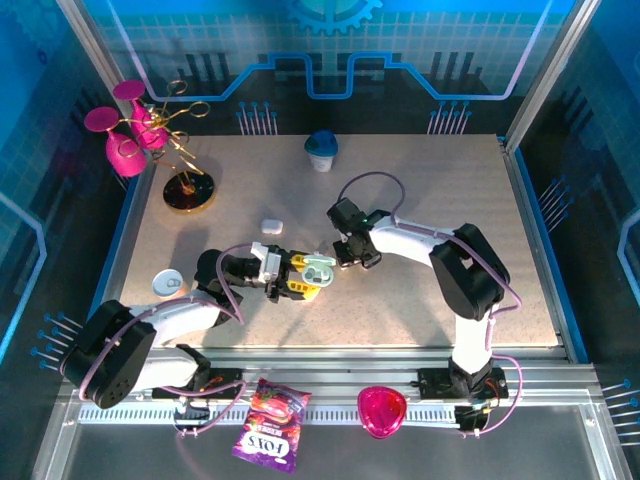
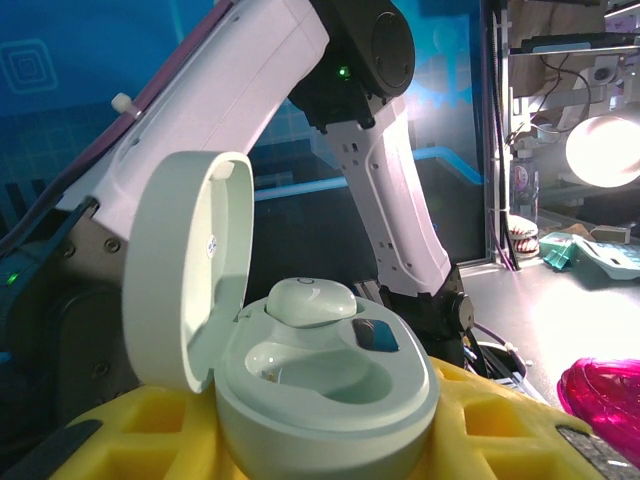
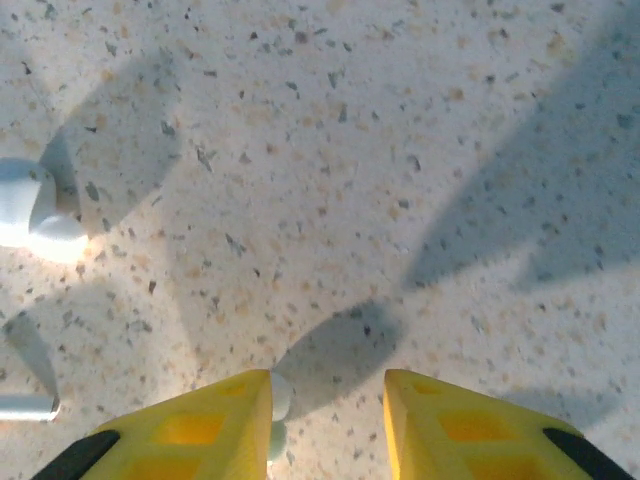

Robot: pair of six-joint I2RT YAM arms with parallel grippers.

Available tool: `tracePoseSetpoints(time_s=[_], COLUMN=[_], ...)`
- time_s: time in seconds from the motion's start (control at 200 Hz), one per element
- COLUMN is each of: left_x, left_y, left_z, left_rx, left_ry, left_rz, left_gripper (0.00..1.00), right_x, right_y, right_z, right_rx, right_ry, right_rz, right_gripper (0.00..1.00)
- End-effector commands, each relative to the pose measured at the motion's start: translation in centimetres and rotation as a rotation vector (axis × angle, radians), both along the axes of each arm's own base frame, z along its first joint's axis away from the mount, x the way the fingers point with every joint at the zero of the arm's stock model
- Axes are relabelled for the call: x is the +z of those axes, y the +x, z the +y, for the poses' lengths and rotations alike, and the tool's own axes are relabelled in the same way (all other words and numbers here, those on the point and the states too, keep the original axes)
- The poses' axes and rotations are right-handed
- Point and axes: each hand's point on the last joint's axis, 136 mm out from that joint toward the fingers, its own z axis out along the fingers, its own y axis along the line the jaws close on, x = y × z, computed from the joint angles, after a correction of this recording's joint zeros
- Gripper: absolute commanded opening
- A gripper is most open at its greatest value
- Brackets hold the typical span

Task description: Insert the wireless bluetooth earbuds into the charging case

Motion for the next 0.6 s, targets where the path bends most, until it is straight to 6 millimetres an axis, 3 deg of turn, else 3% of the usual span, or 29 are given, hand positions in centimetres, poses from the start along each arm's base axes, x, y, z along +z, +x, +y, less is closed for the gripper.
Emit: tracePoseSetpoints(time_s=[0.0, 0.125, 0.405, 0.595], left_x=[0.8, 0.8, 0.9, 1.0], left_y=[-0.4, -0.3, -0.4, -0.5], left_z=[0.1, 0.1, 0.1, 0.1], left_rx=[-0.02, -0.018, -0.016, -0.025], left_ry=[-0.012, -0.011, -0.015, -0.013], left_rz=[-0.056, -0.053, -0.056, -0.056], left_gripper=[0.23, 0.23, 0.23, 0.23], right_x=[1.8, 1.9, 0.1, -0.4], right_y=[0.0, 0.4, 0.6, 0.6], right_z=[0.4, 0.6, 1.8, 4.2], right_rx=[-0.018, -0.021, 0.016, 0.161], right_ry=[0.07, 0.089, 0.105, 0.158], right_rz=[-0.019, -0.027, 0.029, 0.057], right_gripper=[0.38, 0.42, 0.38, 0.35])
